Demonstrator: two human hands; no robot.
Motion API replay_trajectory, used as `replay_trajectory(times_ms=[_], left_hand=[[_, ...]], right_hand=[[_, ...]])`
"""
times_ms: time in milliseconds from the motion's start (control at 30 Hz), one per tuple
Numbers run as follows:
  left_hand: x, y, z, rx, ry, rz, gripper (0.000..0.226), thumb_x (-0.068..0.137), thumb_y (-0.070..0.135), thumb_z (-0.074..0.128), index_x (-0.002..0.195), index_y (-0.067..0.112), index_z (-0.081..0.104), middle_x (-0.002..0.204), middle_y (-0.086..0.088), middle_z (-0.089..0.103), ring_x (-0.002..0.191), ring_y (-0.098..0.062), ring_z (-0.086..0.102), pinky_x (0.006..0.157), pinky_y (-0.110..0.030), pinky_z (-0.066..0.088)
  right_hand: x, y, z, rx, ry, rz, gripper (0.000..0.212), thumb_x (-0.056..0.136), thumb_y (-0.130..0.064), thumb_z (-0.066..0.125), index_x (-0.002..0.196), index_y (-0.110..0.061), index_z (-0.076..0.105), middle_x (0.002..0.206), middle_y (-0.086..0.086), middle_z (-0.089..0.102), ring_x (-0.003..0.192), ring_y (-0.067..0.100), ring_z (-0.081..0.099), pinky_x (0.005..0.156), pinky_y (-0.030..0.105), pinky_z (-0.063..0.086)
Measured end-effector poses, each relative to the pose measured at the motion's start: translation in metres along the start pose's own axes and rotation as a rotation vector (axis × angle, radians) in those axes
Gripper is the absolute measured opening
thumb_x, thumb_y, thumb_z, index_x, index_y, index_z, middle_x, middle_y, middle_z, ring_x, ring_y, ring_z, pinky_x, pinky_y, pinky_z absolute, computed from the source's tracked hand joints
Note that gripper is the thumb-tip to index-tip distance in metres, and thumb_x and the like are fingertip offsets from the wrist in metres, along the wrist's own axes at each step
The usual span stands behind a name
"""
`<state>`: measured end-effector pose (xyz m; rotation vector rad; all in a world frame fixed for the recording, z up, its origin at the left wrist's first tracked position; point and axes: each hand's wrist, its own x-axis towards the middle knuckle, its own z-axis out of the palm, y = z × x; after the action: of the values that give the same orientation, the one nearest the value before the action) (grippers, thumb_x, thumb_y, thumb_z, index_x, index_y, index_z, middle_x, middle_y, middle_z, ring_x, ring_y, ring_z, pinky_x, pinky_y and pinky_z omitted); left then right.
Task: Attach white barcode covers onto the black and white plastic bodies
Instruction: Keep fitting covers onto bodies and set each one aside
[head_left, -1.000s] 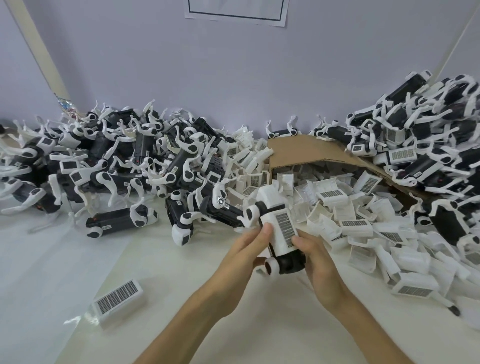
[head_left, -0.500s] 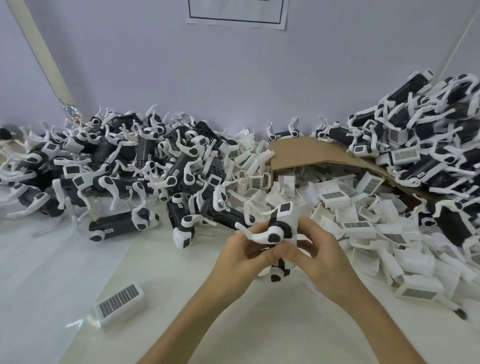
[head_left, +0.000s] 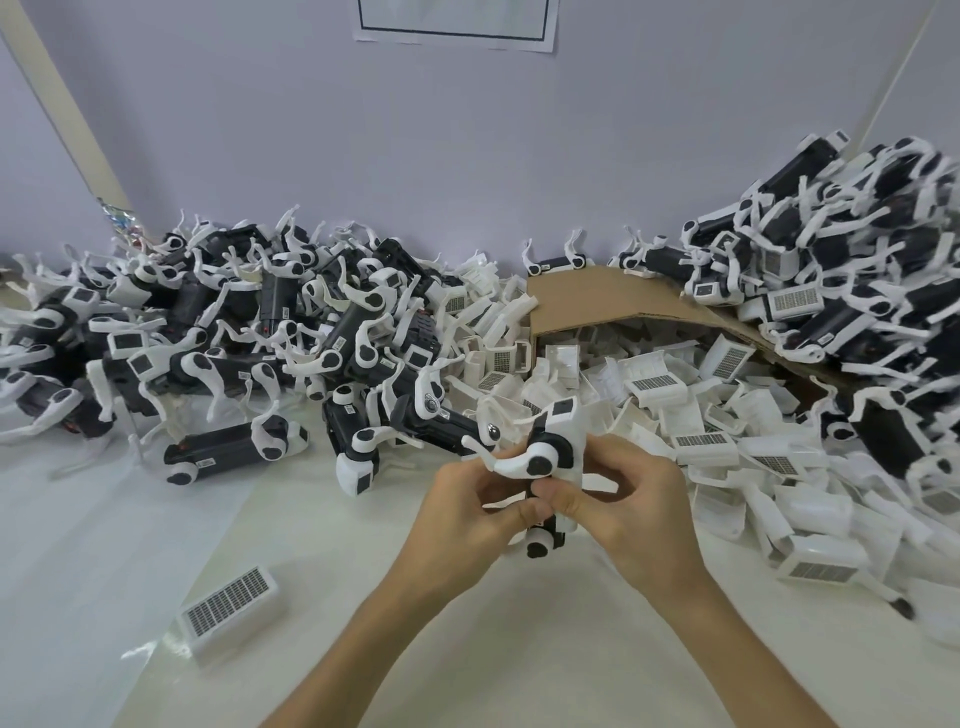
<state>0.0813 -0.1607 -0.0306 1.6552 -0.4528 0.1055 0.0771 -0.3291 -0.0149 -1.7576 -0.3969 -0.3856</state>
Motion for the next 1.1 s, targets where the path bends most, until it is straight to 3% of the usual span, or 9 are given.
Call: replay_trajectory(times_ms=[133,267,367,467,633,800,900,1000,1100], left_hand=[[0.002,-0.005,-0.006,0.131,0.074,-0.011,0.03,0.083,0.012,0.08,0.092,0.04,0.073,0.09,0.018,0.077,0.091,0.001,0.072,0.079,-0.016,0.054],[0.004,-0.01,-0.005,-0.014,0.061,-0.146,0.017,0.085,0.006,0.078,0.093,0.02,0.076,0.094,0.004,0.079,0.09,-0.009,0.074,0.081,-0.026,0.057],[0.006,-0.008,-0.002,-0.252,0.097,-0.183,0.021,0.083,0.013,0.076,0.103,0.013,0.074,0.101,-0.004,0.078,0.093,-0.021,0.075,0.08,-0.032,0.06],[0.005,-0.005,-0.004,-0.419,0.098,-0.225,0.036,0.081,0.022,0.073,0.115,0.011,0.072,0.109,-0.011,0.076,0.102,-0.028,0.073,0.078,-0.03,0.059],[0.003,-0.003,0.0,-0.402,0.069,-0.248,0.042,0.077,0.022,0.076,0.117,0.012,0.071,0.109,-0.012,0.076,0.104,-0.031,0.072,0.081,-0.036,0.061],[0.0,0.0,0.003,-0.368,0.048,-0.241,0.038,0.076,0.024,0.078,0.113,0.014,0.074,0.104,-0.009,0.077,0.093,-0.026,0.075,0.075,-0.03,0.06],[0.0,-0.001,0.002,-0.361,0.063,-0.238,0.037,0.076,0.025,0.078,0.111,0.016,0.074,0.104,-0.007,0.077,0.093,-0.026,0.075,0.077,-0.031,0.06],[0.001,-0.001,0.0,-0.373,0.072,-0.234,0.035,0.076,0.025,0.079,0.11,0.016,0.075,0.106,-0.007,0.077,0.095,-0.026,0.075,0.079,-0.033,0.061],[0.0,-0.001,-0.001,-0.36,0.059,-0.228,0.037,0.078,0.025,0.078,0.113,0.014,0.073,0.107,-0.007,0.077,0.097,-0.026,0.075,0.08,-0.033,0.06]], right_hand=[[0.004,0.004,-0.003,-0.231,0.171,-0.145,0.038,0.061,-0.034,0.093,0.094,-0.035,0.075,0.086,-0.012,0.065,0.086,0.008,0.066,0.072,0.016,0.056],[0.014,0.003,-0.02,0.015,0.108,-0.033,0.033,0.069,-0.028,0.087,0.095,-0.045,0.075,0.093,-0.003,0.074,0.092,0.013,0.072,0.08,0.023,0.059],[0.016,0.005,-0.027,0.169,0.064,0.052,0.051,0.068,-0.036,0.079,0.117,-0.035,0.066,0.094,-0.003,0.078,0.093,0.012,0.073,0.083,0.023,0.057],[0.016,0.006,-0.023,0.221,0.073,0.08,0.043,0.067,-0.036,0.079,0.102,-0.022,0.058,0.086,0.002,0.078,0.075,0.012,0.07,0.071,0.024,0.055],[0.014,0.007,-0.013,0.195,0.018,0.042,0.044,0.07,-0.043,0.077,0.077,-0.006,0.054,0.063,-0.004,0.067,0.058,0.005,0.061,0.059,0.013,0.048],[0.013,0.008,-0.01,0.156,0.0,0.05,0.038,0.076,-0.032,0.073,0.076,0.002,0.054,0.062,-0.009,0.062,0.06,0.005,0.059,0.062,0.013,0.047],[0.012,0.007,-0.014,0.179,-0.061,0.056,0.036,0.086,-0.027,0.076,0.079,0.002,0.055,0.067,-0.001,0.059,0.065,0.012,0.057,0.068,0.021,0.049],[0.011,0.005,-0.016,0.212,-0.127,0.069,0.026,0.081,-0.016,0.072,0.084,0.003,0.055,0.074,0.007,0.06,0.069,0.017,0.059,0.069,0.024,0.05],[0.011,0.004,-0.015,0.193,-0.139,0.077,0.026,0.082,-0.017,0.077,0.085,-0.002,0.057,0.073,0.003,0.064,0.066,0.015,0.06,0.067,0.022,0.049]])
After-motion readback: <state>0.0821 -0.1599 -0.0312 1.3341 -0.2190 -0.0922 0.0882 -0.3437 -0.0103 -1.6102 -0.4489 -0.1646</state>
